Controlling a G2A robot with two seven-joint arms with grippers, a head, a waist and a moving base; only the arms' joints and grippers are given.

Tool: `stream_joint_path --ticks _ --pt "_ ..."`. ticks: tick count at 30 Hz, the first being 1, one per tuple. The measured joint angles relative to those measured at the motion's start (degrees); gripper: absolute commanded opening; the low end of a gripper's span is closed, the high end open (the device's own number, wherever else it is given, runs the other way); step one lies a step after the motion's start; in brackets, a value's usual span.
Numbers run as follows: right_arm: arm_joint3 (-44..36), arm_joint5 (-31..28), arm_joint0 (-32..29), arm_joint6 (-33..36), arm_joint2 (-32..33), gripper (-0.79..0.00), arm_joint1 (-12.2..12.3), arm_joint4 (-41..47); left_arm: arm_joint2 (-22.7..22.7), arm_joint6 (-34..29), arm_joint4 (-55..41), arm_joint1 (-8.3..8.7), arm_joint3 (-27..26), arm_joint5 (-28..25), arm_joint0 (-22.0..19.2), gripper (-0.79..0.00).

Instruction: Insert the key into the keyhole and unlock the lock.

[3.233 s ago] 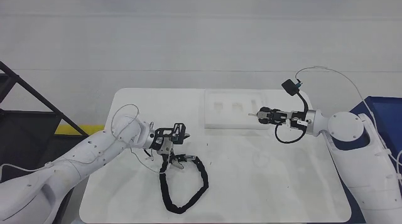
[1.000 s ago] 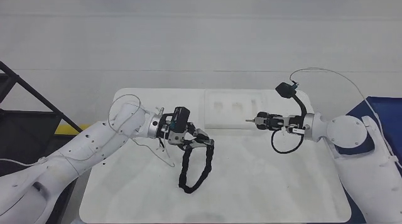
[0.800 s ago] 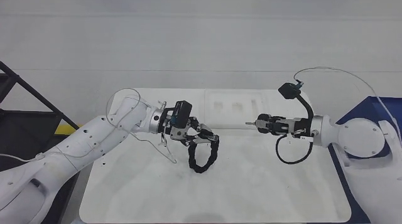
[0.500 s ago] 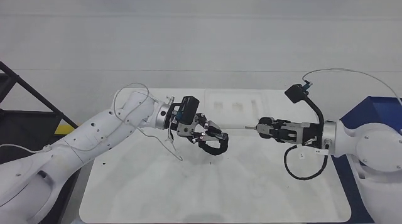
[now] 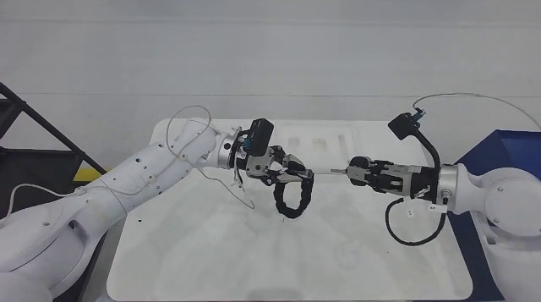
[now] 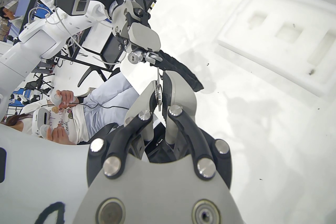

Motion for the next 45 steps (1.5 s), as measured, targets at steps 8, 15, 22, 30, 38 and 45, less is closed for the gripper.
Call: stream_joint_path --ticks 8,15,22,30,38,45 --pt "-0.21 0.0 -0.41 -0.77 -0.01 -0.785 0.01 -0.38 0.0 0.0 -0.01 0.0 0.0 0.0 0.0 -0.785" --pt "-7.2 1.47 -0.42 2.58 0.32 -0.785 0.75 -4.13 -1.69 -4.78 -4.34 -0.54 -0.15 0.33 3.31 -0.785" --pt "-14.77 4.26 0.61 5.36 -2.18 -0.785 1.63 -17.79 -3.88 -3.65 1.17 -2.1 1.53 1.18 3.77 -0.785" --pt "-14.76 4.39 3.6 3.48 -8.08 -0.785 1.66 -24.46 -4.41 2.01 7.68 -4.31 3.56 1.92 3.93 -0.785" --pt "-14.77 5.6 5.46 3.1 -12.35 -0.785 1.54 -27.36 -4.14 1.67 7.61 -5.77 5.32 1.66 3.24 -0.785" --pt "-14.77 7.06 6.52 3.16 -13.88 -0.785 1.49 -28.78 -4.0 2.15 7.66 -6.23 5.99 2.14 3.38 -0.785"
